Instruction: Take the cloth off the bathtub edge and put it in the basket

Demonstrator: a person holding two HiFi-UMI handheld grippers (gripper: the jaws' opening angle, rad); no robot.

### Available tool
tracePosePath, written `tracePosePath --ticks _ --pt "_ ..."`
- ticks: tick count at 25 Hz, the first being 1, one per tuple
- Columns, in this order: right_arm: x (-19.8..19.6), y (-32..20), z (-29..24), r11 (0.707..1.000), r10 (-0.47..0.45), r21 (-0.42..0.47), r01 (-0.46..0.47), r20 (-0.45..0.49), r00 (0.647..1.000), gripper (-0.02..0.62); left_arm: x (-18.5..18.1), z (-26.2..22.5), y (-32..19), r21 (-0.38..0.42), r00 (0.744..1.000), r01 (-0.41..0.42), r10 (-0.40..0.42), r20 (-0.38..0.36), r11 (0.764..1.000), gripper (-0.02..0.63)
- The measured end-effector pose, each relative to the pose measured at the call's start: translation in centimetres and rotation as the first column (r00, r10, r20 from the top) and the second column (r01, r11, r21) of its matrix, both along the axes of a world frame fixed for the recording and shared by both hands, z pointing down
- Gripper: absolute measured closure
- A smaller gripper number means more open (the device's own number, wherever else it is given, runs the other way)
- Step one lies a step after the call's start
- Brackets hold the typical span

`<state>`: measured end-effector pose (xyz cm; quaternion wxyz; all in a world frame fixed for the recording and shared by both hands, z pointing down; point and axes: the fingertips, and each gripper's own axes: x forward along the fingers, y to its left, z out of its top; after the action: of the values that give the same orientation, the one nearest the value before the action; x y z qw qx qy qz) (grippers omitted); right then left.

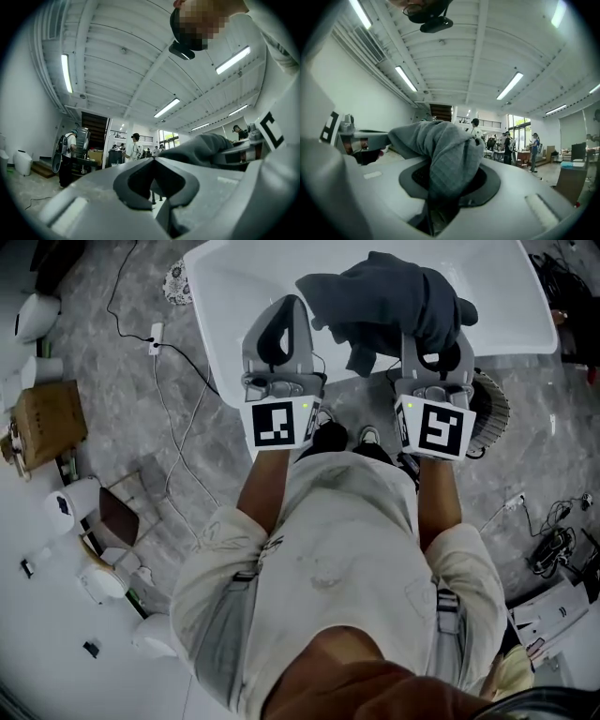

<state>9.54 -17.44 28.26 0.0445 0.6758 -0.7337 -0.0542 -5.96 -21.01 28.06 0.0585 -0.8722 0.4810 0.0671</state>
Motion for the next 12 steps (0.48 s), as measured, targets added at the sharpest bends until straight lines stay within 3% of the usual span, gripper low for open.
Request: tracePosePath --ticks 7,12 --pt "4.1 2.1 -2.4 0.993 0.102 0.054 -0.104 0.034 0.994 0.477 2.4 -1.0 1.4 0.010 1.000 -0.028 0.028 -0.002 1.000 0.606" --pt "7.5 4.4 -2.5 0.982 0.181 0.049 -0.183 0.041 0.983 0.477 5.3 -1.0 2.8 0.003 0.995 -0.097 0.097 0.010 0.995 0.606"
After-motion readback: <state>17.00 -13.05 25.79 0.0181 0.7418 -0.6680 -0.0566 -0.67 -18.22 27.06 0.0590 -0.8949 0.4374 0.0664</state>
